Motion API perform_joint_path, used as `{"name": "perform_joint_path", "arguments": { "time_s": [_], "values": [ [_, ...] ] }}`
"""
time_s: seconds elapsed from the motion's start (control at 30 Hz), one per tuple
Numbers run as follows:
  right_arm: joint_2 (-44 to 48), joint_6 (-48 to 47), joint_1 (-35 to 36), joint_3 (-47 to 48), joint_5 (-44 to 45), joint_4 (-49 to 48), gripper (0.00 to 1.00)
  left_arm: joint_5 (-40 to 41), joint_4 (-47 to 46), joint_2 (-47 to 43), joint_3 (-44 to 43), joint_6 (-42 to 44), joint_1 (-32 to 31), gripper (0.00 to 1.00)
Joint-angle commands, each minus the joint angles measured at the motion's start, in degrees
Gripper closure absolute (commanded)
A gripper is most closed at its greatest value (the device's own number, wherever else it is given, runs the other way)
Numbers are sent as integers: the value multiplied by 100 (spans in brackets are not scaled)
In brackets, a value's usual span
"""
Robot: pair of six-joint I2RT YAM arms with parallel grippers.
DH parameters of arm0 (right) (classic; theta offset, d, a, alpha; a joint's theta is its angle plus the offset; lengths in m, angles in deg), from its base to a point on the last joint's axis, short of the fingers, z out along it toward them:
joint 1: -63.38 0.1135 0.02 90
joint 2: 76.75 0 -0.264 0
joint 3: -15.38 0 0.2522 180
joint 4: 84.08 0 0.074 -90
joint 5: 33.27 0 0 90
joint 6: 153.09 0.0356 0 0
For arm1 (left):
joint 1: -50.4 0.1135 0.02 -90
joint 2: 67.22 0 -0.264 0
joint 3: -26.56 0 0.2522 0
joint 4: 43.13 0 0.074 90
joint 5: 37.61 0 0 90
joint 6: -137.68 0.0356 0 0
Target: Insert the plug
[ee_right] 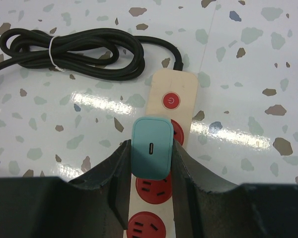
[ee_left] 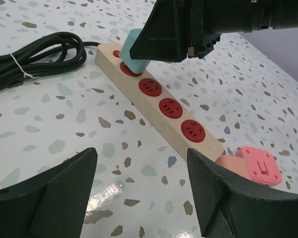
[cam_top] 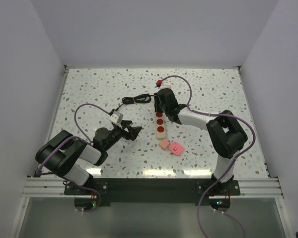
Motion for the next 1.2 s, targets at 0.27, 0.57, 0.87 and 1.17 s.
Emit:
{"name": "perform_joint_path", "arguments": {
  "time_s": [0.27,0.57,0.87,1.17],
  "values": [
    [-618,120,-72,-451,306,1143,100,-101,-423,-159,112,47,84,22],
    [-775,191,-19,-399,517,1336,100,-154,-485,-150,112,12,75,22],
    [-943,182,-11,-434,675,1310,100,-215,-502,-203,121,-6,93,22],
    [-925,261,209,-716,851,1318,100,-311,-616,-97,121,-67,102,22]
  ]
}}
